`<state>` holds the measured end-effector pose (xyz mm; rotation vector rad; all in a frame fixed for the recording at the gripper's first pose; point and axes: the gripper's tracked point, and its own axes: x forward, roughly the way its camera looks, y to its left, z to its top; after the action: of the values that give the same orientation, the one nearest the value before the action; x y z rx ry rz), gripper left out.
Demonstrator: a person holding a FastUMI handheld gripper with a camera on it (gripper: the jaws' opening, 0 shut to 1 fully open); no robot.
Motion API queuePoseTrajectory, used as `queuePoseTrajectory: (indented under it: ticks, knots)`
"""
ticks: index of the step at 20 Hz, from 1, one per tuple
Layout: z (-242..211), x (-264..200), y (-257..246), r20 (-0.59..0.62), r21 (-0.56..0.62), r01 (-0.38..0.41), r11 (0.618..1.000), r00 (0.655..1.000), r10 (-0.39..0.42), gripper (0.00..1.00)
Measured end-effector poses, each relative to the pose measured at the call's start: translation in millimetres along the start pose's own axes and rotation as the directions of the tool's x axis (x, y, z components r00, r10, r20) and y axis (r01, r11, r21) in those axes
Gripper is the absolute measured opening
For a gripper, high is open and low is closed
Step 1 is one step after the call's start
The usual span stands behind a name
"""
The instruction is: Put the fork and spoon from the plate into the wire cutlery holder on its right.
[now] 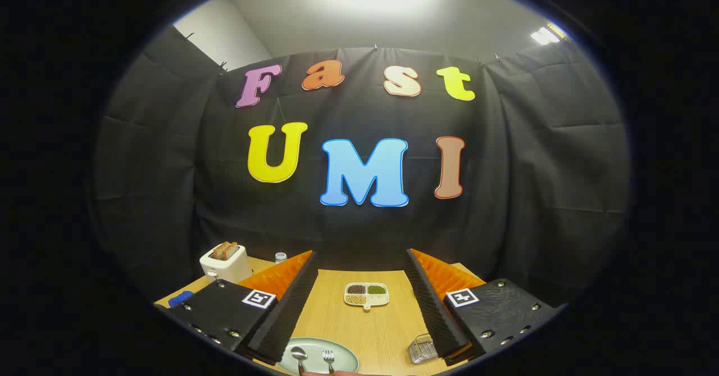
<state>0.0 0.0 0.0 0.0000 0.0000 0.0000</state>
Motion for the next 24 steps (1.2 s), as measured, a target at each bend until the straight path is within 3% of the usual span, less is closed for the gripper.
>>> queuePoseTrajectory:
  ticks: [6, 15, 18, 24]
  knots:
    - [5.5, 5.8, 4.9, -0.004, 0.003, -0.008, 1.000, 1.000, 0.008, 0.95]
    - [11.4, -2.3, 31.2, 0.026, -0.016, -0.084, 0.996, 0.996, 0.084, 0.95]
    - [-10.8, -2.9, 25.1, -0.014, -0.048, -0.085, 0.995, 0.996, 0.085, 0.95]
    - [-52.1, -1.9, 35.7, -0.119, -0.062, -0.165, 0.984, 0.980, 0.157, 0.95]
